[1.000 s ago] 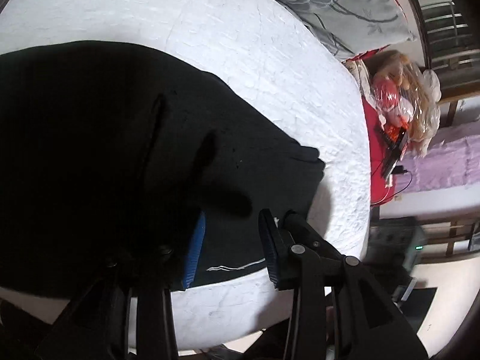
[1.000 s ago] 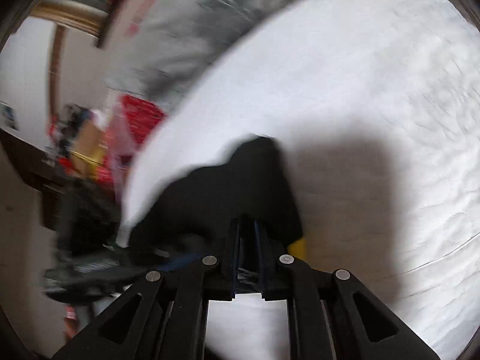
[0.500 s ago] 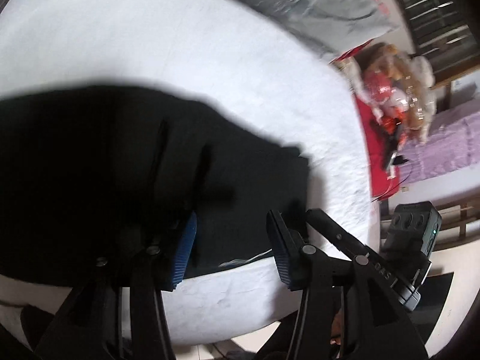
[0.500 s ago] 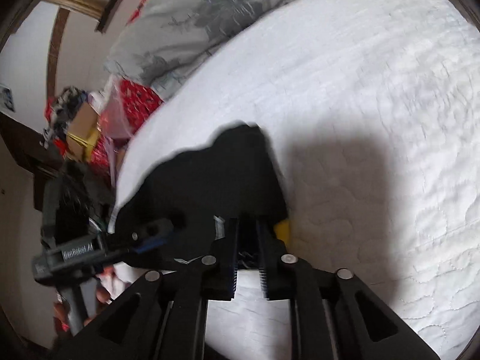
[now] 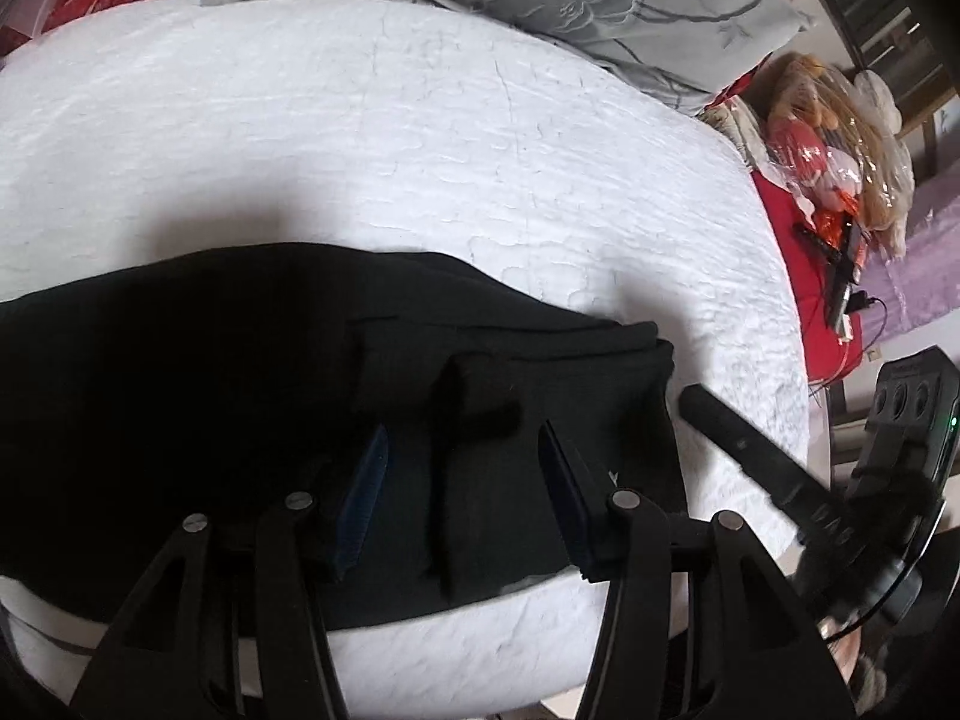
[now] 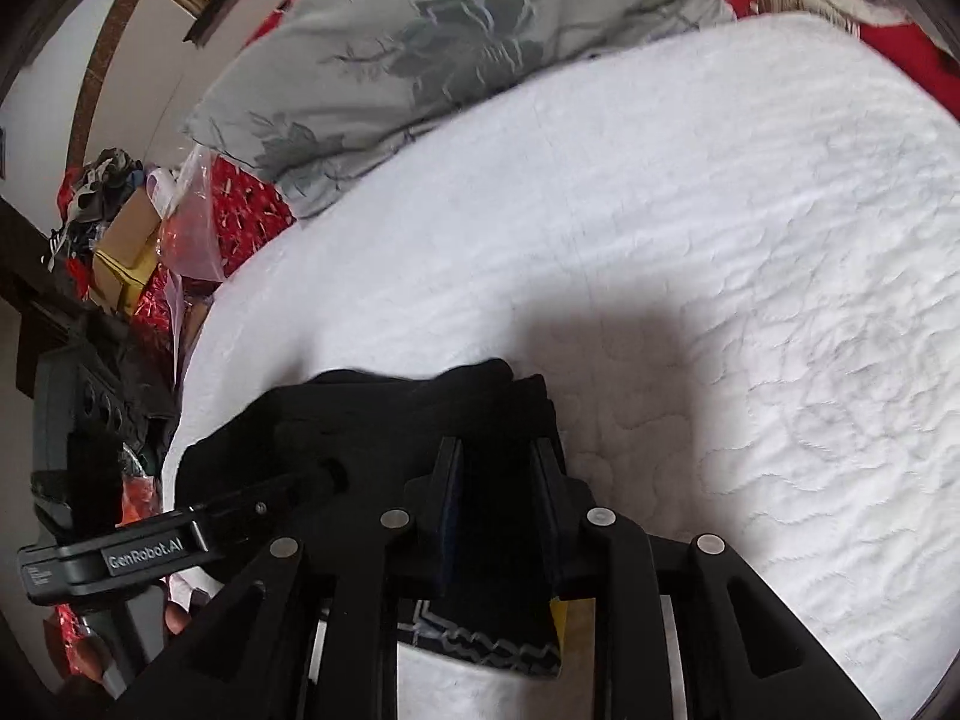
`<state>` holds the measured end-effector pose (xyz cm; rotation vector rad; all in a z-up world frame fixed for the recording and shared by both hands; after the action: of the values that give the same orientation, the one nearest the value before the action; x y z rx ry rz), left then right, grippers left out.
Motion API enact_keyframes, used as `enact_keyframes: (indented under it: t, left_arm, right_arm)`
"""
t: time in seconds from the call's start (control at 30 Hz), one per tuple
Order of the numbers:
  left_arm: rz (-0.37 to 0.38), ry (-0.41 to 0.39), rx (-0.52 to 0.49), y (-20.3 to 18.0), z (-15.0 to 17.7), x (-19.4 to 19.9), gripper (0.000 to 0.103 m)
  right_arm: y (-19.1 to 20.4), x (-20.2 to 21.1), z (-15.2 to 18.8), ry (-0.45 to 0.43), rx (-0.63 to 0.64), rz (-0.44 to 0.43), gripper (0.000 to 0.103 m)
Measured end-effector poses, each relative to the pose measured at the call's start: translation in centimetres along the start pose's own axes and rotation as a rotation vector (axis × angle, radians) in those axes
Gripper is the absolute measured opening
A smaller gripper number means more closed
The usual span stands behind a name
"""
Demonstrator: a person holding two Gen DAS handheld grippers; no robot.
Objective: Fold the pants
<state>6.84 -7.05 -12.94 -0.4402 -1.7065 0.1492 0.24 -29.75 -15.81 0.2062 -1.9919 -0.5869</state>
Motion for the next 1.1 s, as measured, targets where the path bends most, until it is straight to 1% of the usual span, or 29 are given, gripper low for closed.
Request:
enact_keyframes:
  t: [0.1,0.17,0.2,0.27,0.3,0.33,0.37,0.43,0.47,0.57,0.67,0.7,0.73,0.83,0.93,1.0,1.1]
  left_arm:
    - [-0.011,-0.014,0.016,2.6,0.3,2.2,0.051]
    - [-0.020,-0.023,0.031,4.5,0.2,3.6,0.051]
    - [-0.034,-0.030,0.036,5.3,0.0,4.3,0.051]
    - [-0.079,-0.053,0.045,8.6,0.4,6.7,0.051]
    - [-0.095,-0.062,0.052,10.3,0.3,7.6,0.051]
    - [-0.100,-0.065,0.063,11.6,0.3,8.3,0.051]
    - [-0.097,-0.065,0.084,13.6,0.2,9.1,0.051]
    - [-0.086,-0.055,0.126,16.7,-0.1,10.0,0.051]
    - [-0.064,-0.047,0.154,18.6,-0.2,10.3,0.051]
    - [-0.011,-0.017,0.214,22.3,-0.8,10.6,0.051]
    - [0.064,0.039,0.244,24.4,-1.8,9.4,0.051]
    - [0.088,0.058,0.250,24.3,-2.5,8.8,0.051]
    - [0.117,0.074,0.252,24.6,-2.9,8.3,0.051]
    - [0.161,0.110,0.226,24.6,-3.8,7.5,0.051]
    - [0.166,0.134,0.193,25.1,-3.9,7.7,0.051]
    - [0.159,0.166,0.155,24.9,-4.3,7.1,0.052]
    - [0.140,0.202,0.102,24.4,-4.9,6.3,0.052]
  right_arm:
    - [1.2,1.4,0.4,-0.011,0.000,-0.028,0.032]
    - [3.0,1.4,0.8,0.004,0.025,-0.036,0.038]
    - [3.9,1.3,1.0,0.013,0.040,-0.038,0.041]
    - [6.7,0.7,1.5,0.031,0.084,-0.042,0.044]
    - [8.0,0.2,1.8,0.043,0.107,-0.041,0.048]
    - [9.4,-0.3,2.1,0.057,0.133,-0.034,0.055]
    - [11.0,-0.9,2.6,0.068,0.164,-0.031,0.059]
    - [14.4,-2.3,3.8,0.087,0.242,-0.030,0.061]
    - [16.0,-3.1,4.3,0.098,0.278,-0.024,0.062]
    - [20.4,-5.4,6.6,0.130,0.390,-0.023,0.066]
    - [24.3,-7.4,8.6,0.147,0.495,-0.021,0.067]
    - [25.7,-8.1,9.4,0.149,0.534,-0.022,0.067]
    - [26.3,-8.4,9.7,0.150,0.553,-0.022,0.068]
    - [29.2,-10.0,11.1,0.145,0.623,-0.009,0.069]
    - [31.0,-11.3,12.2,0.139,0.655,0.014,0.072]
    - [31.7,-11.9,13.0,0.109,0.668,0.052,0.073]
    - [32.7,-12.6,13.6,0.075,0.669,0.078,0.077]
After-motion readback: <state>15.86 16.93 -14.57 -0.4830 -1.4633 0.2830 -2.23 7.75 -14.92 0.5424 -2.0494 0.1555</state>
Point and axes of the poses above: each gripper's, at about its wrist camera, not at the fingertips, and x roughly against the way its jaws point, y to its left, z to its underside, the point moved 1 cm from there along -x, roughly the way its jaws point, and after that the axes turned 6 degrees about y, right-handed, at the moved point
